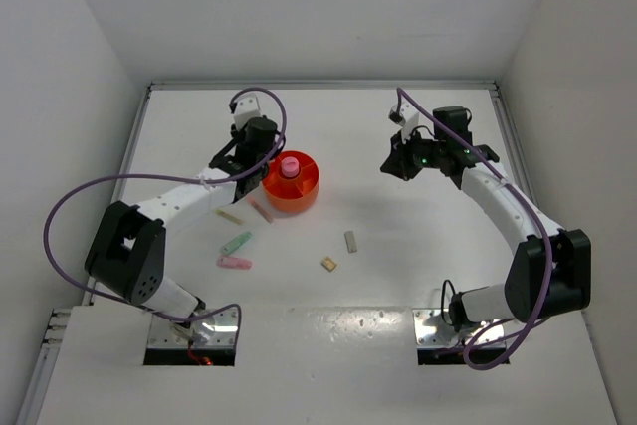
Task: Sort the stationery into containers
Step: Place the stapler in the storage box.
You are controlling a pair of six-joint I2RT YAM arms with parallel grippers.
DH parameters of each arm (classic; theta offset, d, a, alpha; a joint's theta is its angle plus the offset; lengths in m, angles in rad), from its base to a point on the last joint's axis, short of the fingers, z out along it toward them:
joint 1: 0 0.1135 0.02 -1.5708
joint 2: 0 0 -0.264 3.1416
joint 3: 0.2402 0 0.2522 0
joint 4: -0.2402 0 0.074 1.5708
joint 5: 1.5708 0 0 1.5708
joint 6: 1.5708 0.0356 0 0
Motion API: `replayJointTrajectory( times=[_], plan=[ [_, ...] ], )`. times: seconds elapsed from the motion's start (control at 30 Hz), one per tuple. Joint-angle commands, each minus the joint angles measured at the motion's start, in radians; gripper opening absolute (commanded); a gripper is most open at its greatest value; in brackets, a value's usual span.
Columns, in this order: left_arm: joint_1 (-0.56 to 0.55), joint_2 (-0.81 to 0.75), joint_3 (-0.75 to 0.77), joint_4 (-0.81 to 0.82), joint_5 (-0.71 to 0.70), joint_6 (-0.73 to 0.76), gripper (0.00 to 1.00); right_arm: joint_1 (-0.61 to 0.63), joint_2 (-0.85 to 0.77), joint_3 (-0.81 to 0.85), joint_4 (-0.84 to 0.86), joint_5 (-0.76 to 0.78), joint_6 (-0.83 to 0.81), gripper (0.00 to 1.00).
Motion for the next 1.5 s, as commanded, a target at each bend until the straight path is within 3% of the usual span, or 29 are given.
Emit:
replayJointTrajectory(
  times=[0.0, 1.17, 1.33, 1.4, 1.47],
  plan=[
    [0.0, 0.003, 0.009, 0.051, 0.014, -0.03, 0.0, -0.003, 0.001, 0.001, 0.013, -0.026, -0.016, 0.0],
    [-0.019, 0.049, -0.027, 0.033, 0.012, -0.058, 0.0, -0.003, 0.001, 0.001, 0.013, -0.026, -0.025, 0.0],
    [-0.019, 0.049, -0.037, 0.033, 0.012, -0.058, 0.05, -0.003, 0.001, 0.001, 0.013, -0.035, -0.025, 0.0],
    [-0.019, 0.049, -0.037, 0.033, 0.012, -0.058, 0.14, -0.003, 0.001, 0.001, 0.004, -0.035, -0.025, 0.0],
    [-0.019, 0.058, -0.037, 0.033, 0.012, -0.058, 0.17, -0.003, 0.001, 0.001, 0.004, -0.035, -0.025, 0.0]
  ],
)
